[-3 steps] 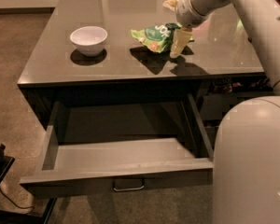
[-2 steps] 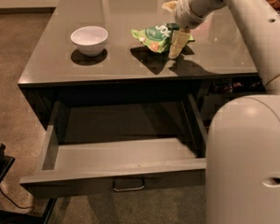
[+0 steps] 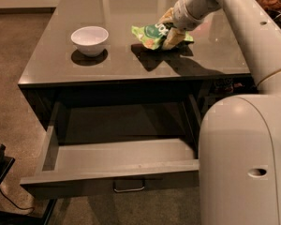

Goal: Place green rice chip bag into top drawer

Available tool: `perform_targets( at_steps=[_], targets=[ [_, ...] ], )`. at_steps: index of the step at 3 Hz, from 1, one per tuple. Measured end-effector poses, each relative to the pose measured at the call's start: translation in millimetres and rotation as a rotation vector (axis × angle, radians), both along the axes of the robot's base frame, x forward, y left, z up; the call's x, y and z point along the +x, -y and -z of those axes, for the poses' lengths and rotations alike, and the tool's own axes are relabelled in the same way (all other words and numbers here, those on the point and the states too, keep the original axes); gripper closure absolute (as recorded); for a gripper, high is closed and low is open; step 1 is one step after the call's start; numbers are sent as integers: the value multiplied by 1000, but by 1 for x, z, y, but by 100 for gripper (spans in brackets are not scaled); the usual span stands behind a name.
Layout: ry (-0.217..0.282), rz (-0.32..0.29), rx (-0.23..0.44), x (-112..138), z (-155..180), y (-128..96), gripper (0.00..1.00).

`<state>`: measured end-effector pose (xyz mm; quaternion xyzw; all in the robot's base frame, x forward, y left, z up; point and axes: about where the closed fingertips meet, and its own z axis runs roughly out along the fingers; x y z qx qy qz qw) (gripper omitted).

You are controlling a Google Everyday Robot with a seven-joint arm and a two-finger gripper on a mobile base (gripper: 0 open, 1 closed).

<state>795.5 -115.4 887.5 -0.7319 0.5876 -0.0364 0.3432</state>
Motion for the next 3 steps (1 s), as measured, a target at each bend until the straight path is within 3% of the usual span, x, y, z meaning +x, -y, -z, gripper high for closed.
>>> perform_targets(
  at_steps=[2,3],
  targets=[
    [-11,-5,-5,-3,-2,1,89],
    [-28,-20,-37,-15,0,-2,100]
  ],
)
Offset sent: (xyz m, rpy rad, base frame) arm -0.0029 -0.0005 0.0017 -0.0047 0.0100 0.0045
